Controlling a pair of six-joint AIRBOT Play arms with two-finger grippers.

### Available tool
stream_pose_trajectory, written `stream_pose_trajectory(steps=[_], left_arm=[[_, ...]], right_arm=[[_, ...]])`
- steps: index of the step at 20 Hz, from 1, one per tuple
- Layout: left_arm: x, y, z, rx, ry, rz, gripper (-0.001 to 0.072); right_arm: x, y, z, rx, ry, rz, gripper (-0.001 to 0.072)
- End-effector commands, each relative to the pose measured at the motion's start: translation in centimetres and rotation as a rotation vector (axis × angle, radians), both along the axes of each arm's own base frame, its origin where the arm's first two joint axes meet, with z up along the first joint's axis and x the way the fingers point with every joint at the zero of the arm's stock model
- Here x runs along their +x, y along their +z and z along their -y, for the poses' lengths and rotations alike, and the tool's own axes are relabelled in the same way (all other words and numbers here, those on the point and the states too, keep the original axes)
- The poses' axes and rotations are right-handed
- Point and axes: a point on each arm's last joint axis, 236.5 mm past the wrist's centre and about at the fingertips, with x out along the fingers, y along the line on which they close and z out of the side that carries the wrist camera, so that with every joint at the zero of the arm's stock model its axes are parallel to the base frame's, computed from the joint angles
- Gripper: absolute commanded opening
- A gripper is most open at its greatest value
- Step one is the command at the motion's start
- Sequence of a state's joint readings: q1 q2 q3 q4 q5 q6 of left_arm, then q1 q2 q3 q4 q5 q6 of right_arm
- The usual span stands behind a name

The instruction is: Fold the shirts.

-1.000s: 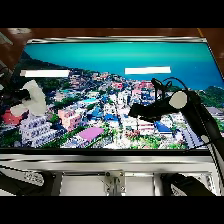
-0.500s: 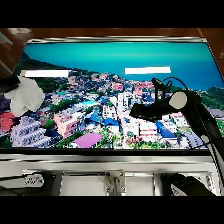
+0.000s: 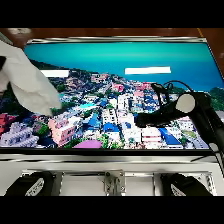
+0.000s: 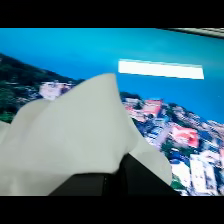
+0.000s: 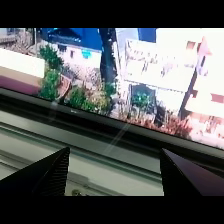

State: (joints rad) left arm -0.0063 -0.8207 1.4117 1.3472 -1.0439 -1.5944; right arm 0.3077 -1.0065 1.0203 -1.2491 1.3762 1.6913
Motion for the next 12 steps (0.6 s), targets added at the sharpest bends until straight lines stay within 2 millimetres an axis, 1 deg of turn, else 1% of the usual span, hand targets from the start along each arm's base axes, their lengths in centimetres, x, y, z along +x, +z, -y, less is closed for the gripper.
stream_pose_trajectory(steps=[1, 4, 6, 8, 10, 12], left_arm=[[-4.2, -1.9, 8.0, -0.110, -0.189, -0.084, 0.0034], [-6.6, -7.8, 16.6, -0.157, -0.390, -0.191, 0.0035], [-8.1, -11.3, 21.9, -0.224, -0.478, -0.224, 0.0035], [-9.6, -14.6, 26.5, -0.305, -0.522, -0.270, 0.0035], [-10.7, -18.1, 30.1, -0.328, -0.554, -0.321, 0.0035], [-11.4, -21.5, 32.6, -0.298, -0.578, -0.385, 0.0040]], right_arm=[[-1.7, 1.7, 2.6, -0.082, 0.027, 0.046, 0.0680], [-3.7, 3.1, 3.3, -0.090, 0.041, 0.053, 0.0680], [-4.7, 3.6, 3.6, -0.094, 0.050, 0.045, 0.0680], [-5.0, 3.7, 3.7, -0.095, 0.051, 0.040, 0.0680], [-4.8, 3.7, 3.7, -0.092, 0.048, 0.050, 0.0680], [-4.4, 3.8, 3.7, -0.091, 0.044, 0.063, 0.0680]])
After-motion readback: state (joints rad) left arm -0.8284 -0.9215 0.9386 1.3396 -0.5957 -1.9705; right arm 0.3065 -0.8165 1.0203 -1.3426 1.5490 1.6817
